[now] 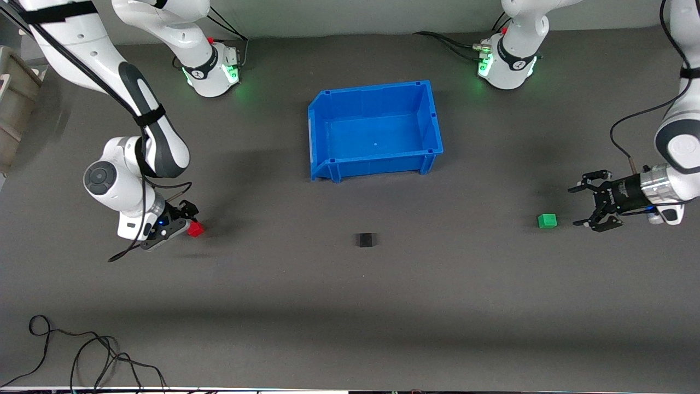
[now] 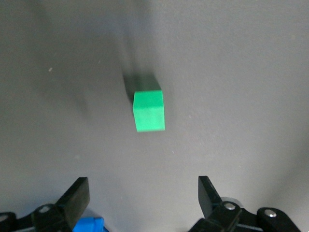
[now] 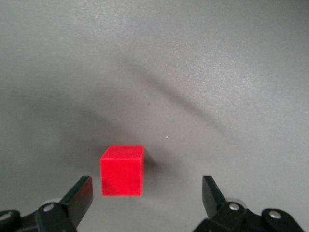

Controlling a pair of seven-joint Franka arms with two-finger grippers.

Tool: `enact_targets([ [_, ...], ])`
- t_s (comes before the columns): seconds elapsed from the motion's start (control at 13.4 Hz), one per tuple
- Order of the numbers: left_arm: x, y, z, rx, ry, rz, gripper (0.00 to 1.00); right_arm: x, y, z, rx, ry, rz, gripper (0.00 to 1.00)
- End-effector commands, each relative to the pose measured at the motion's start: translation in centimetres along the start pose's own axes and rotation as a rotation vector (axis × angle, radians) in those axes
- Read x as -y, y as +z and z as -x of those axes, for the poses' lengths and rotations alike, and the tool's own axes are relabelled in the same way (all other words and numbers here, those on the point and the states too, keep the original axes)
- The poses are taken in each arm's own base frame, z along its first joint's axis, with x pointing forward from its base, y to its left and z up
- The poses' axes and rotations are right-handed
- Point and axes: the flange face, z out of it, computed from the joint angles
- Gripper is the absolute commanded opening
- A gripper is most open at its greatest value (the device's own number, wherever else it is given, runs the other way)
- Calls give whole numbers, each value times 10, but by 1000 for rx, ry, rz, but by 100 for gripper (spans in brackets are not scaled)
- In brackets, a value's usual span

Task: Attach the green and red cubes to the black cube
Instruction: 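Reach the right gripper to the red cube while the left gripper reaches the green cube, then grasp the red cube with the right gripper while the left gripper grasps the green cube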

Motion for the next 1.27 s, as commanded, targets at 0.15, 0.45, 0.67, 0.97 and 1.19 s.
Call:
enact_targets([
  [0.15,9,42,-28,20,55,44,100,0,12,-3,-21,-16,14,100],
  [0.45,13,65,-43,23,7,55,100,2,17,-4,-51,110,-46,100],
  [0.67,15,75,-48,38,-28,68,100,4,18,-5,-53,110,-50,77],
  [0.97,16,83,-54,55,-70,92,63,5,19,-5,-50,108,-52,71],
  [1.19,14,81,-52,55,-66,96,37,4,19,-3,-47,112,-55,58],
])
